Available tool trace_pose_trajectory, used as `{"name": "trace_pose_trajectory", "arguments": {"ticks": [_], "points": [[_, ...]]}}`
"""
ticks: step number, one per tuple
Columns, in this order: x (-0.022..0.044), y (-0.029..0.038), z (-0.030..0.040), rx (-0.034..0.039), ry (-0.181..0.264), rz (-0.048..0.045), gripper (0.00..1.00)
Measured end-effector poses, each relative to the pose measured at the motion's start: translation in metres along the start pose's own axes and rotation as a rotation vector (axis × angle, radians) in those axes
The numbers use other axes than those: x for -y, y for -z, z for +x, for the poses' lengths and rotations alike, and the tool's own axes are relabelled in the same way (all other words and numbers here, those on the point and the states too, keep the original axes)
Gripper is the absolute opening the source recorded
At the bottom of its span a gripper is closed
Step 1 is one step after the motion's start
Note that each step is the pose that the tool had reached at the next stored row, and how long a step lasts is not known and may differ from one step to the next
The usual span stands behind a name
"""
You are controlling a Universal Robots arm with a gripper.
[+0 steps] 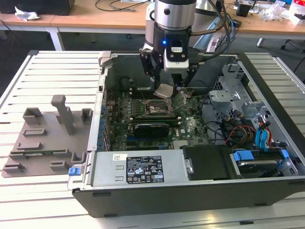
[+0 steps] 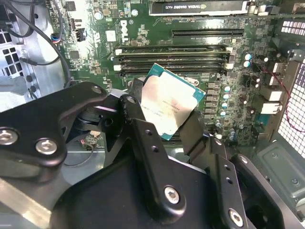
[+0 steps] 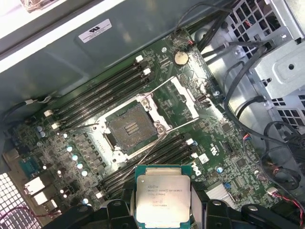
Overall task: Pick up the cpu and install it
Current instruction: 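Place the cpu into insertion slot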
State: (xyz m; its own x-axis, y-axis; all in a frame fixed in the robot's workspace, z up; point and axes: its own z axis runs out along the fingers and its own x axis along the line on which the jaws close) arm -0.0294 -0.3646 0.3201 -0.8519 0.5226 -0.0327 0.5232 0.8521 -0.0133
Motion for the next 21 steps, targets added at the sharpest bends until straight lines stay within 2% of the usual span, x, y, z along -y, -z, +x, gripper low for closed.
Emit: {"name": "trace_pose_trajectory", "arguments": {"ticks": [21], "points": [[0.0,-0.0001,0.0,-0.0013,-0.126,0.0047,0.55]]}}
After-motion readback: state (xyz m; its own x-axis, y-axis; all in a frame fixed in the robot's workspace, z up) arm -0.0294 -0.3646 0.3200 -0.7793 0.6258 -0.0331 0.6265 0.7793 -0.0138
